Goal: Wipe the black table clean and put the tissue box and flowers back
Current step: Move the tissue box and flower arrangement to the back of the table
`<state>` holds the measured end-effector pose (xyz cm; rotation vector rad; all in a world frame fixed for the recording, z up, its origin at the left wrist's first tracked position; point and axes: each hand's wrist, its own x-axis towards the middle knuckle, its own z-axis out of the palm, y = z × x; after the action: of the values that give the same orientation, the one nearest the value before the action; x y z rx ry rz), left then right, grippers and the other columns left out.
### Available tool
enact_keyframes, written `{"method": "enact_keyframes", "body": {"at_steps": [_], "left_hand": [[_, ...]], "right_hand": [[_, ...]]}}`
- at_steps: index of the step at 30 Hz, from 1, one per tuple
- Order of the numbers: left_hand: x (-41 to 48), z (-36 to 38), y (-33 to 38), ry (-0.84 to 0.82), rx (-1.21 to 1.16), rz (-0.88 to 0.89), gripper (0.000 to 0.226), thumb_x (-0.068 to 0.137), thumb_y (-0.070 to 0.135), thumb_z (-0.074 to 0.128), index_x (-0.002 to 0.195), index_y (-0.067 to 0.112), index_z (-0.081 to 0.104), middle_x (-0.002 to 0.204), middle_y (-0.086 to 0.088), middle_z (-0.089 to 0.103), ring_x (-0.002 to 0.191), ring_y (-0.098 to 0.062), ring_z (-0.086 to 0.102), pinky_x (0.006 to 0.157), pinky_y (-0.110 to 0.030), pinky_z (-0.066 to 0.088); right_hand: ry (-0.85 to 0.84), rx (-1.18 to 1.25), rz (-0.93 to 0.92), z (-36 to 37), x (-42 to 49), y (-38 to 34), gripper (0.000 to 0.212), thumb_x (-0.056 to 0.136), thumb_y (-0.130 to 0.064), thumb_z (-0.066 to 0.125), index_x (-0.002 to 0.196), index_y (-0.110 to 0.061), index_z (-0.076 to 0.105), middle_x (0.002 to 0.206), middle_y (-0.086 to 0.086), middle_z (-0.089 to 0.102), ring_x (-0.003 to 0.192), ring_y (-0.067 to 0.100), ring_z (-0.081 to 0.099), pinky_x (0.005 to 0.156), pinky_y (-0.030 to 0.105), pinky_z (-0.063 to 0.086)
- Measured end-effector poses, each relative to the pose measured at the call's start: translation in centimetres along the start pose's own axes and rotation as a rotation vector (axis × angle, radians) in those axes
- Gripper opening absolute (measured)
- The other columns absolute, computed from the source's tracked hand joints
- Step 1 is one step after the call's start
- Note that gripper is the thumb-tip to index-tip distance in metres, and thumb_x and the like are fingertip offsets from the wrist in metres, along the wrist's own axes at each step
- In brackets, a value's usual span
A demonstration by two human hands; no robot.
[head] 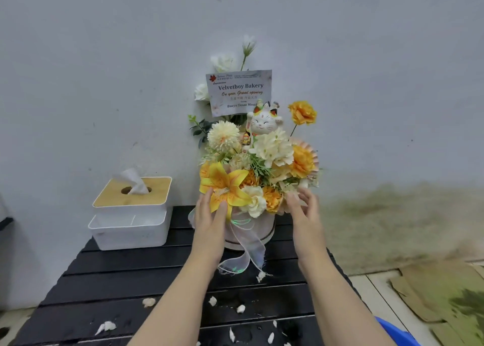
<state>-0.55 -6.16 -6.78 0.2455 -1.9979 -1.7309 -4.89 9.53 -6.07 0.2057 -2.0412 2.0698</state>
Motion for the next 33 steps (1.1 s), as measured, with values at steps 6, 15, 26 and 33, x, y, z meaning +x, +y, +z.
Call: {"method": "enact_keyframes", "body": {"at_steps": [6, 15, 26, 33], "left_hand": [[1.6, 1.3, -1.2, -0.013, -0.041, -0.094, 0.054, 0.089, 0.053, 0.039, 0.139, 0.046, 0.02, 0.154, 0.006, 0.014, 0.143, -0.014, 0.013, 0.111, -0.037, 0.018], [2.2, -2.2, -2.5, 0.012, -0.085, -0.028, 0.055, 0.082, 0.065, 0.039, 0.133, 0.045, 0.036, 0.146, 0.014, 0.034, 0.133, -0.006, 0.031, 0.107, -0.03, 0.026], [1.3, -6.6, -1.6, -0.116, -0.025, -0.188, 0.064, 0.076, 0.073, 0.036, 0.135, 0.05, 0.028, 0.15, 0.017, 0.027, 0.138, -0.012, 0.026, 0.113, -0.043, 0.022], [-5.1, -6.5, -0.5, 0.055, 0.396, 0.0, 0.05, 0.094, 0.035, 0.042, 0.141, 0.024, 0.029, 0.155, -0.003, 0.018, 0.143, -0.014, 0.013, 0.11, -0.027, 0.013]], "right_hand": [[-0.271, 0.155, 0.187, 1.7, 3.2, 2.1, 0.061, 0.079, -0.062, 0.056, 0.132, -0.045, 0.031, 0.134, -0.017, 0.04, 0.126, 0.009, 0.035, 0.105, 0.037, 0.028], [-0.369, 0.184, 0.225, 5.3, 2.0, 2.4, 0.065, 0.073, -0.068, 0.055, 0.131, -0.05, 0.032, 0.139, -0.017, 0.041, 0.13, 0.011, 0.035, 0.109, 0.051, 0.03], [-0.405, 0.075, 0.258, 5.7, 0.2, 0.8, 0.074, 0.08, -0.065, 0.051, 0.143, -0.04, 0.02, 0.142, -0.015, 0.034, 0.137, 0.015, 0.029, 0.112, 0.047, 0.024], [-0.361, -0.221, 0.24, -4.2, -5.8, -0.6, 0.05, 0.084, -0.055, 0.056, 0.132, -0.043, 0.043, 0.141, -0.01, 0.042, 0.131, 0.008, 0.036, 0.106, 0.037, 0.034]]}}
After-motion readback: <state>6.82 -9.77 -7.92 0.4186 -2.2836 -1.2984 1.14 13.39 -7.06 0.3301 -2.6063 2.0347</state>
